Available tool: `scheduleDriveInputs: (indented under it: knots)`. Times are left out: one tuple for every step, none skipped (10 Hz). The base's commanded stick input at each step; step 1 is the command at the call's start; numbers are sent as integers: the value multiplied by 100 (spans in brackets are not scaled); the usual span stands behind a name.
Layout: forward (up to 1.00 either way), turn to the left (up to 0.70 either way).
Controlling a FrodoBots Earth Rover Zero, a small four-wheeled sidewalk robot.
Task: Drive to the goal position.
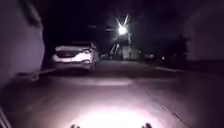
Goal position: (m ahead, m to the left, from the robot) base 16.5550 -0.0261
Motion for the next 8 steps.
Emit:
scheduleDriveInputs:
  knots:
    - [85, 0]
    - [85, 0]
    - [85, 0]
    - [85, 0]
    - [85, 0]
    - [85, 0]
    - [85, 0]
    - [85, 0]
